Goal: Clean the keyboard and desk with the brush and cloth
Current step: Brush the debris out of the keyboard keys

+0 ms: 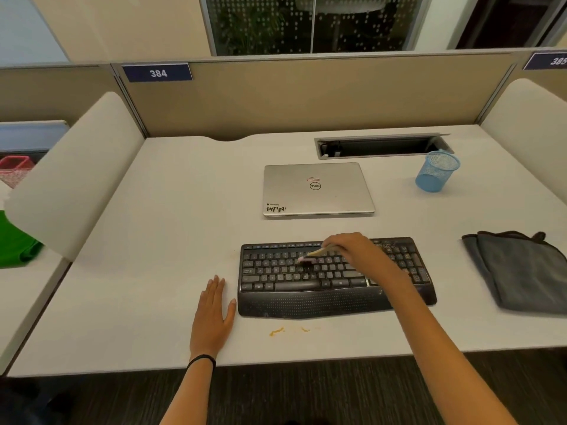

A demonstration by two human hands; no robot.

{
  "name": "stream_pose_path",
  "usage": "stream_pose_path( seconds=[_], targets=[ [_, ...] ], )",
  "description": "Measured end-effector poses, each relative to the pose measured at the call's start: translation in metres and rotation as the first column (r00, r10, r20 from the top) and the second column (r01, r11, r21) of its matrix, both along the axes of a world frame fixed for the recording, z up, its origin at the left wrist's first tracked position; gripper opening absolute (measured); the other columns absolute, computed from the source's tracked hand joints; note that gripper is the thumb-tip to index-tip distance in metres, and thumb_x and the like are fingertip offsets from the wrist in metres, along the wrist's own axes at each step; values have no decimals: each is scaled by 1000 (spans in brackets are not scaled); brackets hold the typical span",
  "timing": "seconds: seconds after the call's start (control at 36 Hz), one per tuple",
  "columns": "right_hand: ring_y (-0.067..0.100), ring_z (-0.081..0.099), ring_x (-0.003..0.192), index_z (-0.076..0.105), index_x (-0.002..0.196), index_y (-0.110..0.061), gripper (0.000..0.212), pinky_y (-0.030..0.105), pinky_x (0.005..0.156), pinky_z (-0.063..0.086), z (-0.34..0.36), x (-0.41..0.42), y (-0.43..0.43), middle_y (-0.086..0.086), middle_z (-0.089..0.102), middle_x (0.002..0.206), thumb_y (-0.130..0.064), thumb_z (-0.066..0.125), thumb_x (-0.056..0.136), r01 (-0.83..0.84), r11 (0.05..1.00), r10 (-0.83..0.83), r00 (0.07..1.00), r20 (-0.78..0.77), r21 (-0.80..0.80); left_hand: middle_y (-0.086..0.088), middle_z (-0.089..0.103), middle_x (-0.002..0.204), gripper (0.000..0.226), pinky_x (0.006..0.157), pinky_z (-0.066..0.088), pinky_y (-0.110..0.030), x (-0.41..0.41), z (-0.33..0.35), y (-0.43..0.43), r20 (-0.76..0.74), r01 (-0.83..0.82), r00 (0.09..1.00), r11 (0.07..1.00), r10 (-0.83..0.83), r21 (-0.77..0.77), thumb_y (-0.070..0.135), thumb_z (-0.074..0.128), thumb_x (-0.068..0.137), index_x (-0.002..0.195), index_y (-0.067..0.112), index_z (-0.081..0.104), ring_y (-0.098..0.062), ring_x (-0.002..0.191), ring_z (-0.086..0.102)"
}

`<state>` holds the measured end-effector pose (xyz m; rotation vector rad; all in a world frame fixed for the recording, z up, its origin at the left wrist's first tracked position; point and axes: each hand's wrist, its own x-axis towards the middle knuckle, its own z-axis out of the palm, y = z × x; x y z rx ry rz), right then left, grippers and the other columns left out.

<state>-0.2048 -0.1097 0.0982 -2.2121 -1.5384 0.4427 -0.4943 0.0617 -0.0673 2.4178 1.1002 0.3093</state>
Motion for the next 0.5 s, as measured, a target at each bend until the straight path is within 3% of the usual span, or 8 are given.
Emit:
stream_pose_path(
  seconds=[0.08, 0.28, 0.44, 0.5],
  targets=[
    [19, 61, 83, 65, 110, -14, 27, 30, 75, 48, -8, -1, 4, 7, 69, 99, -1, 51, 91, -36, 996, 40, 998, 43, -82, 10, 2, 153, 70, 116, 1, -26, 0, 0, 0, 2, -5, 1000, 1000, 5, 2, 49, 29, 90, 150, 15, 12, -4, 141, 0],
    [18, 60, 79, 68, 106, -13, 25, 31, 74, 48, -2, 25, -24, 7, 69, 94, -2, 52, 91, 103, 986, -99, 994, 38, -128, 9, 3, 154, 70, 116, 0, -26, 0, 0, 0, 6, 1, 1000, 1000, -1, 5, 48, 28, 91, 150, 15, 12, -4, 141, 0],
    [15, 57, 71, 69, 99, -16, 32, 19, 59, 40, -6, 53, -53, 9, 69, 89, 8, 52, 85, 288, 954, -280, 956, 86, -88, 6, 6, 156, 70, 116, 1, -27, -1, -3, 1, 11, 7, 1000, 1000, -7, 6, 49, 29, 91, 150, 15, 13, -4, 142, 0],
    [20, 59, 74, 67, 103, -12, 31, 24, 61, 43, -5, 51, -53, 12, 68, 92, 8, 52, 86, 313, 947, -304, 946, 113, -75, 7, 5, 156, 70, 117, 1, -27, -1, -2, 1, 14, 10, 1000, 1000, -10, 7, 49, 29, 91, 150, 15, 13, -4, 142, 0]
  ],
)
